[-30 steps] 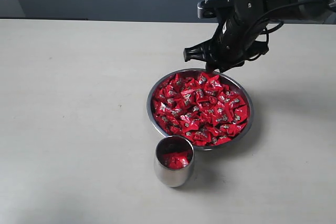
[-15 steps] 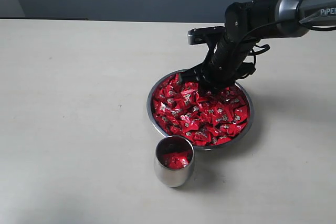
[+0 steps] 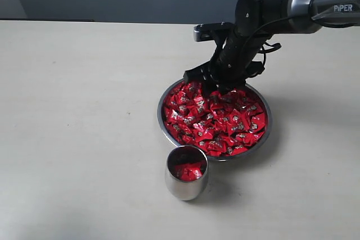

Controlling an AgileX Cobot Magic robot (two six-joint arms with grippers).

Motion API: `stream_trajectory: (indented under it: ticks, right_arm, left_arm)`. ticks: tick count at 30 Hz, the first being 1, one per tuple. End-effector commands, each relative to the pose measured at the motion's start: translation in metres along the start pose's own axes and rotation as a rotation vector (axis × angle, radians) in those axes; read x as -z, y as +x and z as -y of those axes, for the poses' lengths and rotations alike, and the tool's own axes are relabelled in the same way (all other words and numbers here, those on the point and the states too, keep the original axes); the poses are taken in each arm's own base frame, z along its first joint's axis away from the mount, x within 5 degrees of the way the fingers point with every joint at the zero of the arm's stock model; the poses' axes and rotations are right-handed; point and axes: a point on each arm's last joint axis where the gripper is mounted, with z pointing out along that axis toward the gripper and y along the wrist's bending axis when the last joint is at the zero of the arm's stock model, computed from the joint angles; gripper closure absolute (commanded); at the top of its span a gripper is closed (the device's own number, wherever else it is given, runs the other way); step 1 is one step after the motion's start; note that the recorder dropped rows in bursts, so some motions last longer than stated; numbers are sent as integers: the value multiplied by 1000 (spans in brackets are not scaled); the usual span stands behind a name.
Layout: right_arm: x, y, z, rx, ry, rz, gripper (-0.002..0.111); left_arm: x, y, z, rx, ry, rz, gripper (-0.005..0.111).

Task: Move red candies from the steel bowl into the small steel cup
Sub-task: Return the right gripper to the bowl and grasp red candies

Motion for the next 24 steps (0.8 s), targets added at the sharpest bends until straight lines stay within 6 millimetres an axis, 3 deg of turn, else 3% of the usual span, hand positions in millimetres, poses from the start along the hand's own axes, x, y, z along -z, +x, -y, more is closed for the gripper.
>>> stream_trajectory:
  ticks: [1, 10, 18, 24]
  right_arm:
    - [-5, 1, 3, 4, 6, -17, 68]
    - [-25, 7, 8, 13, 24, -71, 68]
    - [-21, 5, 7, 14, 23, -57, 69]
    - [-20, 5, 7, 14, 23, -55, 99]
  left_arm:
    - [0, 1, 0, -2, 5, 8, 106]
    - [0, 1, 0, -2, 5, 8, 106]
    - [0, 1, 0, -2, 5, 8, 106]
    - [0, 1, 0, -2, 5, 8, 106]
